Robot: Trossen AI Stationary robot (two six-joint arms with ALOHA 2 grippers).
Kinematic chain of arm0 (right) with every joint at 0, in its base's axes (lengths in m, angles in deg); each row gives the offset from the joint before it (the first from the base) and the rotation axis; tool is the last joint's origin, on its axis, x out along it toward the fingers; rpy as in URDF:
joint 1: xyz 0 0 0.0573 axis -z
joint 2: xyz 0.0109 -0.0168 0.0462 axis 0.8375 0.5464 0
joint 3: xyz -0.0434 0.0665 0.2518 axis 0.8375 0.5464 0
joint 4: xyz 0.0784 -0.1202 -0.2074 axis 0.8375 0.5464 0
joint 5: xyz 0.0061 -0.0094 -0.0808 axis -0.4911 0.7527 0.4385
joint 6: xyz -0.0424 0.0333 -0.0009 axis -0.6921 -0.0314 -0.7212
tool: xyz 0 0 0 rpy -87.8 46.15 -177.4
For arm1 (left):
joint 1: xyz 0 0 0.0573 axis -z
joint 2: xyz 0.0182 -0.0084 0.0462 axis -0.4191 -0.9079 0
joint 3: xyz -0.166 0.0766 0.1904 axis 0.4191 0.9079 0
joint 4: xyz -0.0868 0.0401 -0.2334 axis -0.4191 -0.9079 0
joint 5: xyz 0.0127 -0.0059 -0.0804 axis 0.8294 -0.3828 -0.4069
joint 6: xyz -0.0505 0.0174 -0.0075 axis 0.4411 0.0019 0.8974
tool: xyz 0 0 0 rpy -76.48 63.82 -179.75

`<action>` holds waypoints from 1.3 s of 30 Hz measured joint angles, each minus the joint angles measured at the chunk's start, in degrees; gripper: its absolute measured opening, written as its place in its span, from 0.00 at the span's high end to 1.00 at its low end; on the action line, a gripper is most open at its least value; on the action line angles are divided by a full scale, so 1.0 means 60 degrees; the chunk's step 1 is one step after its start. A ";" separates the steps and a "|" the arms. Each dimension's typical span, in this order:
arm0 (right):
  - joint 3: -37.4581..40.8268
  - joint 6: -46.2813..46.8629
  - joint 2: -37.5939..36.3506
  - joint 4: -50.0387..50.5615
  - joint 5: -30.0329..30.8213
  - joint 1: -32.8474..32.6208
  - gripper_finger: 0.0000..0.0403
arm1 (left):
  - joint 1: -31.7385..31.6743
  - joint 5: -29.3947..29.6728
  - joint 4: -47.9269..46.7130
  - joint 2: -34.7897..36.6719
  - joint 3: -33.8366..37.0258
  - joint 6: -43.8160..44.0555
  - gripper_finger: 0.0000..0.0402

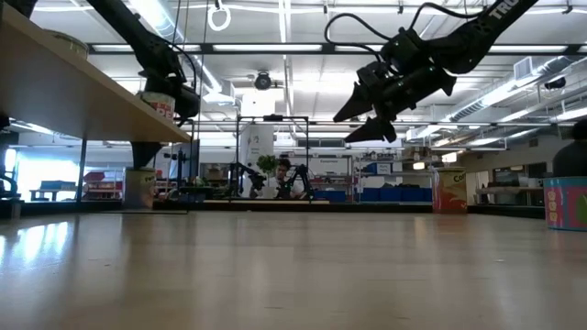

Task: Pick and place cans onto a shelf
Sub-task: Put the canned peaches on the shelf aligned with the other canned peaches

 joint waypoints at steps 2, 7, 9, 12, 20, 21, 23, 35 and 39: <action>0.0000 -0.0007 0.0000 -0.0004 0.0002 0.0049 0.13 | 0.0000 -0.0021 -0.0038 0.0050 0.0014 -0.0163 0.96; 0.0000 0.0000 0.0000 -0.0002 -0.0007 0.0178 0.13 | 0.0025 -0.0086 -0.0050 0.0263 0.0036 -0.0358 0.99; 0.0000 -0.0012 0.0000 -0.0004 -0.0009 0.0219 0.13 | 0.0036 0.0003 -0.0043 0.0390 0.0036 -0.0547 0.99; 0.0000 -0.0104 0.0000 -0.0004 -0.0009 0.0236 0.13 | 0.0033 0.0163 -0.0010 0.0565 0.0036 -0.0859 0.99; 0.0000 -0.0602 0.0000 -0.0007 -0.0085 0.0232 0.13 | 0.0210 0.0521 0.0039 0.1087 0.0036 -0.1685 1.00; 0.0000 -0.0656 0.0000 -0.0007 -0.0085 0.0232 0.13 | 0.0233 0.0554 0.0117 0.1131 0.0036 -0.1816 1.00; 0.0000 -0.0769 0.0000 -0.0010 -0.0089 0.0232 0.13 | 0.0324 0.0673 0.0330 0.1233 0.0036 -0.2164 1.00; 0.0000 -0.0933 -0.0009 -0.0054 -0.0445 0.0232 0.13 | 0.1179 0.0690 0.2426 0.1659 0.0032 -0.4522 1.00; 0.0004 -0.0969 -0.0202 0.0202 -0.0451 0.0232 0.13 | 0.1839 0.0486 0.2618 0.1672 0.0029 -0.5066 1.00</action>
